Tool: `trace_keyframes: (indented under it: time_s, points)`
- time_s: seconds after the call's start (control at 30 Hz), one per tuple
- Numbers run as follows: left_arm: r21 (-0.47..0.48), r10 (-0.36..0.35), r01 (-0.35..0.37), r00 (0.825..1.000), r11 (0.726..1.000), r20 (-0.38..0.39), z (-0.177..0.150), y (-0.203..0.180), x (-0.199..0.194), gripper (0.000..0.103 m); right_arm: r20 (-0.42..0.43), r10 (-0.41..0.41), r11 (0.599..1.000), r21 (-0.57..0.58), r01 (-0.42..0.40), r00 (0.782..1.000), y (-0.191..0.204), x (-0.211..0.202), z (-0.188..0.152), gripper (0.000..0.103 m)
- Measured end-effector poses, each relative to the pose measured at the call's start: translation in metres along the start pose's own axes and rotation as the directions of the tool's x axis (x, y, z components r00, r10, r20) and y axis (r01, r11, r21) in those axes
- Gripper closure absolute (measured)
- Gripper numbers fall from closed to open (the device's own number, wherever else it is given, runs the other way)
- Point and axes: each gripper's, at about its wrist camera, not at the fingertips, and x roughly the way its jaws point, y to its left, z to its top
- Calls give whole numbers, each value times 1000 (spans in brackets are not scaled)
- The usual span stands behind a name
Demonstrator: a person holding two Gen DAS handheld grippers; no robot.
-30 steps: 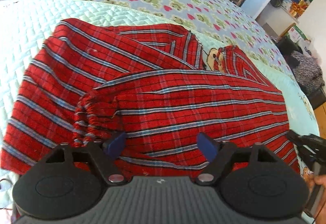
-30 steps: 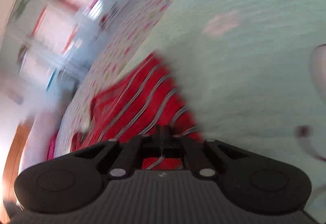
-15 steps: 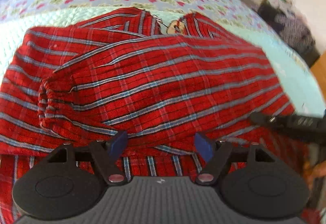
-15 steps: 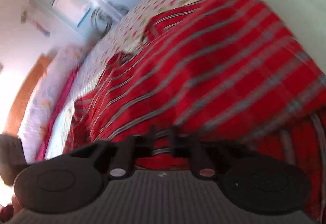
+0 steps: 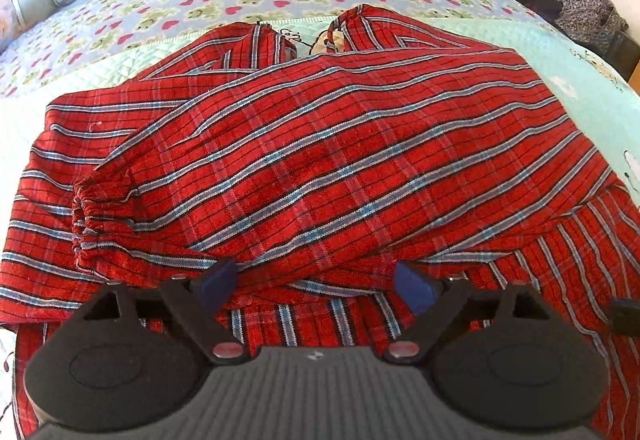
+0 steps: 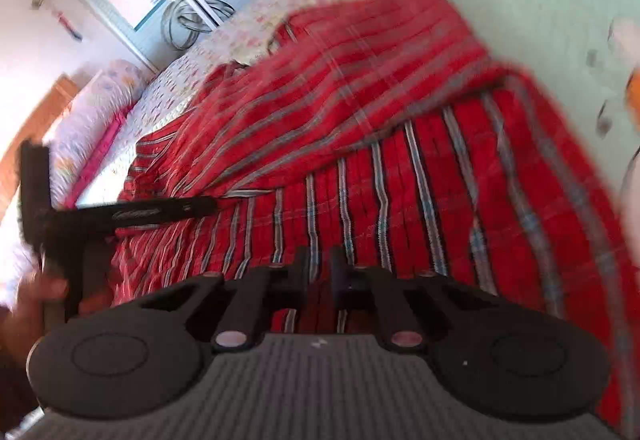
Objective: Fold clothes
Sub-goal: 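Lay the sleeve diagonally over the shirt and open the right gripper, then move both grippers over the shirt body toward the hem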
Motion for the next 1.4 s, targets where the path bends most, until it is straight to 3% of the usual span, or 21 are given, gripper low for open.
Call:
trace_keyframes:
  time_s: [0.07,0.13,0.17,0.23,0.3,0.33,0.37,0.47,0.53,0.63,0.77,0.8,0.97,1.07,1.1,1.4]
  points:
    - [3,25,-25,1000,1000,8,-1,-3,-2,15,9,8,998,-69,-7,1000,17,-19,-15,85]
    - [16,74,-75,997,997,15,-3,-9,-16,29,18,16,990,-139,-13,1000,34,-39,-30,80]
    - [36,93,-93,996,995,16,-6,-13,-28,37,-17,-2,990,-141,0,1000,33,-42,-43,79]
    - [62,126,-125,992,990,-3,-16,-24,-57,35,-92,-35,994,-106,25,995,24,-45,-68,80]
    - [-11,-19,18,996,1000,-89,-41,-24,-82,31,-82,-28,996,-91,21,996,23,-60,-81,79]
    - [-52,-94,88,987,995,-127,-53,-24,-94,31,-80,-35,995,-99,27,996,24,-66,-85,79]
    - [-96,-169,155,972,983,-162,-65,-24,-106,31,-79,-43,994,-105,35,996,24,-71,-88,78]
    - [-178,-266,219,915,959,-303,-115,-45,-124,33,-95,-49,996,-78,41,994,19,-82,-97,78]
    - [-142,-221,183,914,973,-341,-146,-68,-139,33,-95,-55,997,-67,49,994,19,-93,-100,78]
    - [-30,-137,135,929,990,-343,-174,-100,-158,33,-79,-88,992,-102,80,993,31,-117,-108,76]
    - [-27,-112,110,920,994,-375,-186,-113,-154,28,-85,-115,984,-147,102,990,51,-141,-121,46]
    - [-36,-108,102,918,994,-382,-185,-112,-151,26,-96,-129,979,-174,111,987,56,-143,-125,45]
    - [-71,-144,126,889,990,-435,-179,-110,-139,13,-262,-199,978,-108,176,944,34,-125,-145,50]
    - [-70,-157,140,883,988,-442,-180,-110,-137,7,-294,-209,977,-109,184,933,36,-133,-154,78]
    - [-64,-158,145,883,987,-441,-181,-110,-137,5,-305,-212,976,-111,187,928,37,-136,-158,81]
    - [-24,-136,138,894,990,-427,-187,-109,-137,0,-400,-246,969,-125,213,883,44,-159,-188,80]
